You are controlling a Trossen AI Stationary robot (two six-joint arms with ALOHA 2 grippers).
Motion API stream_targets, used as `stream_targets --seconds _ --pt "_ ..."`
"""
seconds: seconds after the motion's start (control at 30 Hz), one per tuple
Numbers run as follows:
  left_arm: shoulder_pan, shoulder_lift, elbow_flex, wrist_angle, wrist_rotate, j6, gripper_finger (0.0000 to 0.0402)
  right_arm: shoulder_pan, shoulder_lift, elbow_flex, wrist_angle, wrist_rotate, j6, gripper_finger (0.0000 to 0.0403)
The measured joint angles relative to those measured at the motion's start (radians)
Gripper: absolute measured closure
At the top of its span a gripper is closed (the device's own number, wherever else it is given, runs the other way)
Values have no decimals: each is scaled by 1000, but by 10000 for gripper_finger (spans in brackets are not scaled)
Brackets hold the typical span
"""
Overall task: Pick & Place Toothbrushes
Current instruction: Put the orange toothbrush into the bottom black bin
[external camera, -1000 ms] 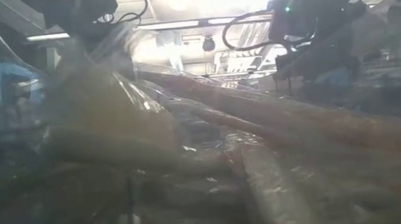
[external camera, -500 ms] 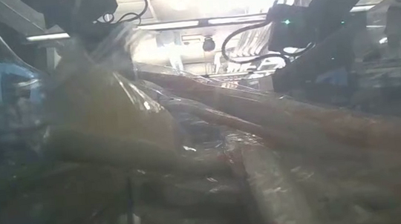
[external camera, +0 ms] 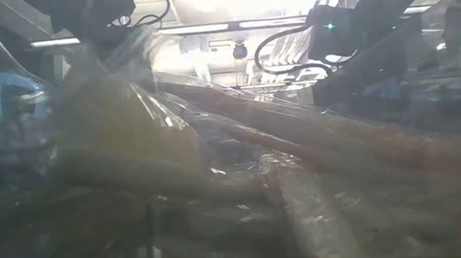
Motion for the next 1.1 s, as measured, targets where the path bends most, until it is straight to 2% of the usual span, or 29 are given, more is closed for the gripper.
stream_targets --seconds 0.27,0.5,0.83,0.97,1.1 --pt "0 0 0 0 0 0 215 0 -1 0 7 1 0 386" --pt "0 0 0 0 -3 0 215 0 -69 9 -16 31 -2 386" --pt "0 0 0 2 -3 -1 215 0 -294 66 -26 132 33 386" --pt "0 0 0 14 -3 -4 215 0 -371 88 32 183 75 386" --pt "0 0 0 39 4 -69 215 0 -422 99 183 206 78 386"
